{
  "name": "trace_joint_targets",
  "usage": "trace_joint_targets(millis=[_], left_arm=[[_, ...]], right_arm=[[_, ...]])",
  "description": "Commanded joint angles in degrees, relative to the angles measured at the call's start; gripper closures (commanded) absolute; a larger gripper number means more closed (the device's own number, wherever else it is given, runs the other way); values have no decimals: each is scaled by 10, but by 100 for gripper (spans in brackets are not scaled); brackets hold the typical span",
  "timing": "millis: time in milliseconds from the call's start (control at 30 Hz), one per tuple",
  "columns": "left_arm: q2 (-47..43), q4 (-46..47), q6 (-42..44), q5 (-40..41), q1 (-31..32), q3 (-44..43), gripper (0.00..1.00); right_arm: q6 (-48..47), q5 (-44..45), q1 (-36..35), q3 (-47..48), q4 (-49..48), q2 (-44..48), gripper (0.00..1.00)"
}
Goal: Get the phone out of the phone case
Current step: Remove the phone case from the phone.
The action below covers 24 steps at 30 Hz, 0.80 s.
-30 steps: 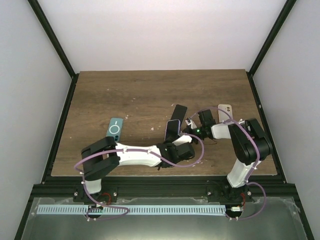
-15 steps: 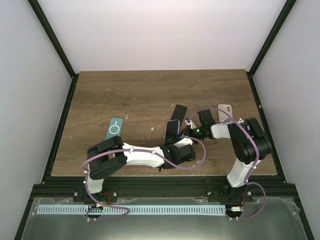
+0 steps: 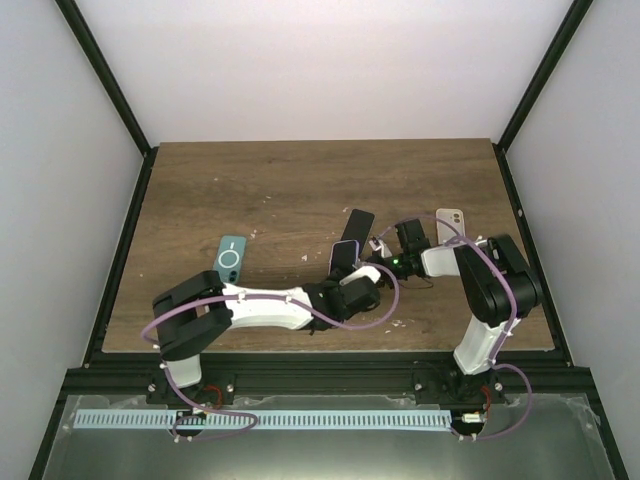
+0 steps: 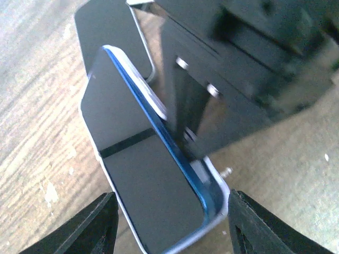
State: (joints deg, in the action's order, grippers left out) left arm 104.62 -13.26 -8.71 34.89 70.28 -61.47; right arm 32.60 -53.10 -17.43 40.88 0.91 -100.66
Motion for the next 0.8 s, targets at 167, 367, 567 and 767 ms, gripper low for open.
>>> trace_joint_targets(millis=[167,367,567,767], left_arm=[[7,26,9,-22,-23,-10,45],[22,14,18,-23,-23,-23,45],[44,-28,9,87,-18,-34,47],[60,-36,27,160,-14,-22,53]], right_arm=[[-4,-34,-2,26,-2,-7,99],[-4,-39,-1,28,-2,-8,99],[-4,-45,-2,29,0,-9,99],[-5,-52,-2,31,1,-10,99]])
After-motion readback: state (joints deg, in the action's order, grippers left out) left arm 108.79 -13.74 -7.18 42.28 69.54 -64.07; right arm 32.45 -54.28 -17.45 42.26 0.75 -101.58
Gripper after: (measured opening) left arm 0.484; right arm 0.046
